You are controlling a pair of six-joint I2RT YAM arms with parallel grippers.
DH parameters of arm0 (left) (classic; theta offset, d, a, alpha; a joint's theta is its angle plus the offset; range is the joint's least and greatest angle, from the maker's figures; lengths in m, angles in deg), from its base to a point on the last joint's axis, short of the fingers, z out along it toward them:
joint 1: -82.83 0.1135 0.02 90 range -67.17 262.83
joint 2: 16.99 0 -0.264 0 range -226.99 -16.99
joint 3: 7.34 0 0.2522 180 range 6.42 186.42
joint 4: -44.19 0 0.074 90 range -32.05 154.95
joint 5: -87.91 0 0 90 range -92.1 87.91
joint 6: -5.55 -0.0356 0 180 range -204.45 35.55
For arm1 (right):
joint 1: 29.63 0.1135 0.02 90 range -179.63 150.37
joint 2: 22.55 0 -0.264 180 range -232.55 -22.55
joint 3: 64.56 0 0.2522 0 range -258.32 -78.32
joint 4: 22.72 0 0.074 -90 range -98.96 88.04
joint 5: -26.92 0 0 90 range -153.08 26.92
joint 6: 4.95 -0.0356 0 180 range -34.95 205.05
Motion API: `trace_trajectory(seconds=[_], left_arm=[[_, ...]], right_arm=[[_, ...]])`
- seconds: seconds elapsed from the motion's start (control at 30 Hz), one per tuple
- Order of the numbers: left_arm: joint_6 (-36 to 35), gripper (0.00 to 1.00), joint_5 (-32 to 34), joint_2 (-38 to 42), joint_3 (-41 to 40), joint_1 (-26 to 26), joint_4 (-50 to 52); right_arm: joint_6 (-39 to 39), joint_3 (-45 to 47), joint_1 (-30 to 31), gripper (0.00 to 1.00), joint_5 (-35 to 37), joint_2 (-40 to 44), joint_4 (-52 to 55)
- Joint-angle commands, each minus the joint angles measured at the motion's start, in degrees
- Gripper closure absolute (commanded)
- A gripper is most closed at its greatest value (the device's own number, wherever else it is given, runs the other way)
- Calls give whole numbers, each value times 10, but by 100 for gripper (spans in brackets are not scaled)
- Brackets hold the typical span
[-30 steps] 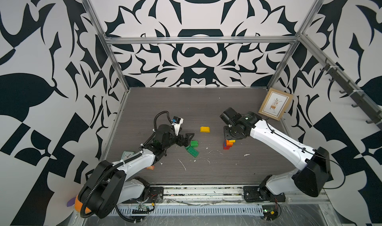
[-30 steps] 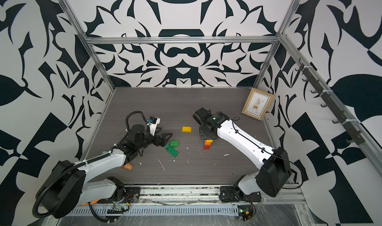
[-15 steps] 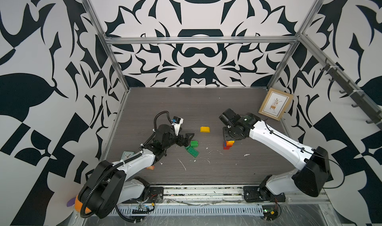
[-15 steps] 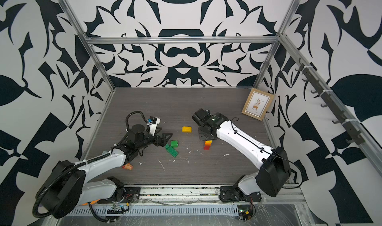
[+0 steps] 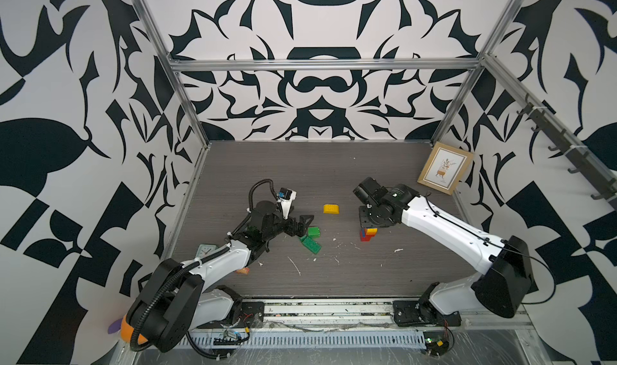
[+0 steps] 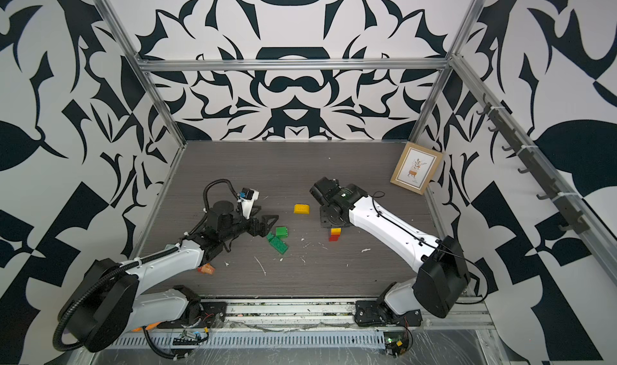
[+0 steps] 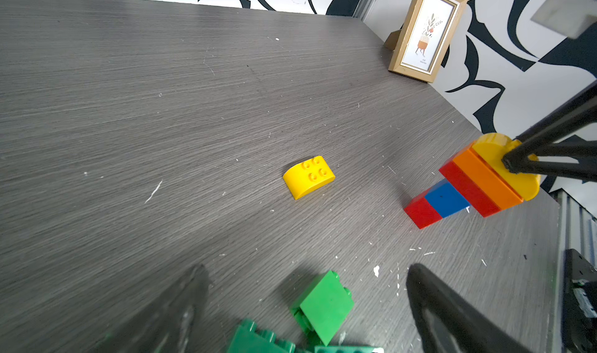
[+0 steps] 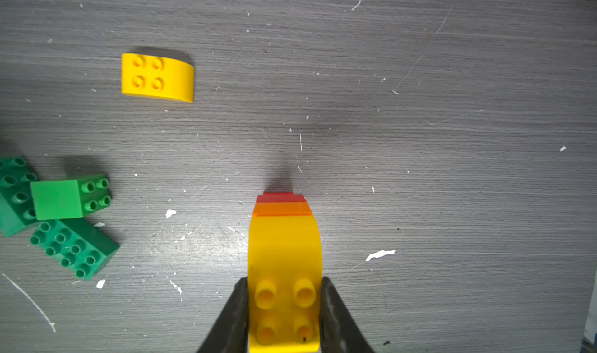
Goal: Assemble an ice cream with lego
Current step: Assemble the lego brick with the lego brick.
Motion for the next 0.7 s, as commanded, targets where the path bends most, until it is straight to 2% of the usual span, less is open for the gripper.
trace_trajectory(seconds=[0.0, 0.1, 0.2, 0.43, 0.67], left_arm=[[-1, 1, -6, -4, 14, -1, -5], [-1, 1, -5, -4, 14, -1, -4], [-2, 1, -4, -3, 14, -1, -4], [-2, 1, -4, -2, 14, -1, -3], [-3, 1, -2, 0, 13, -1, -3]], right_arm=[[-5, -1, 4, 52, 14, 7, 17], [-1, -9, 4, 45, 20, 9, 24], [5, -22, 4, 44, 28, 12, 37], [8, -12, 6, 56, -4, 22, -1], [7, -16, 6, 65, 5, 17, 6]])
